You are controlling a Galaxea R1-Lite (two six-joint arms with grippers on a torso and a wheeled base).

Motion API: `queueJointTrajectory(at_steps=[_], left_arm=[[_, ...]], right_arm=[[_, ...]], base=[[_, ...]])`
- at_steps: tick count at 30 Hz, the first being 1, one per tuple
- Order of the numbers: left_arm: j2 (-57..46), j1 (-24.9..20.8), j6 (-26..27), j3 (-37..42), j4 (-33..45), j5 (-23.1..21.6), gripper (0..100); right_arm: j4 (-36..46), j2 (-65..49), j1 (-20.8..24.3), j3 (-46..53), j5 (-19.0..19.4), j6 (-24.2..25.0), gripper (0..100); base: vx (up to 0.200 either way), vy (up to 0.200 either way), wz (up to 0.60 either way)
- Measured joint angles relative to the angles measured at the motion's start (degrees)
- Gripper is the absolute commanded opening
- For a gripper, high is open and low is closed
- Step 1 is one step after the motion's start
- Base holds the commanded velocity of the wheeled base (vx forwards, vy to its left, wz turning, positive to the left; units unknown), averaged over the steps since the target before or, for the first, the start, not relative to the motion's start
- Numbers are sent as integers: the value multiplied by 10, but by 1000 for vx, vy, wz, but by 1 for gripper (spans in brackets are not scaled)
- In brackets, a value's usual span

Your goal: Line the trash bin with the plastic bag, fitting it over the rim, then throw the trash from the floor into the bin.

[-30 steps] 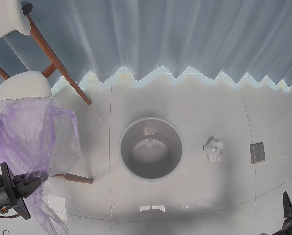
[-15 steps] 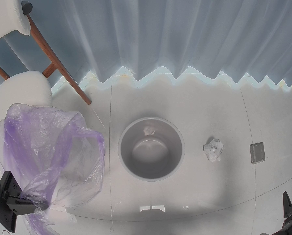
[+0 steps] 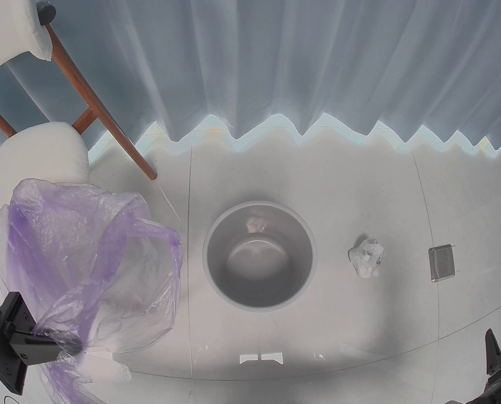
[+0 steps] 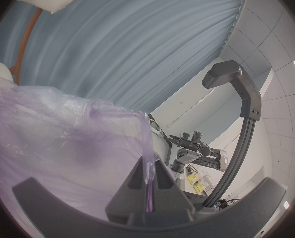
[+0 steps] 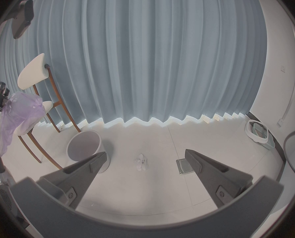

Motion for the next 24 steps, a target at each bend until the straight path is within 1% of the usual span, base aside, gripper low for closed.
queueJointTrajectory(at_steps=[8, 10, 12, 15, 19, 24], left_arm=[[4, -1, -9, -5, -2, 2, 0], [5, -1, -26, -9, -2, 2, 0], [6, -2, -54, -13, -2, 2, 0], [9, -16, -82, -21, -4, 0, 0], [21, -49, -86, -33, -22, 0, 0], [49, -63, -88, -43, -56, 0, 0]], right_arm=[[0, 0, 0, 0, 0, 0, 100], [0, 0, 0, 0, 0, 0, 100], [0, 0, 0, 0, 0, 0, 100], [0, 0, 0, 0, 0, 0, 100], [0, 0, 0, 0, 0, 0, 100], [0, 0, 0, 0, 0, 0, 100]], base=[[0, 0, 0], [0, 0, 0], [0, 0, 0], [0, 0, 0], [0, 0, 0], [0, 0, 0]])
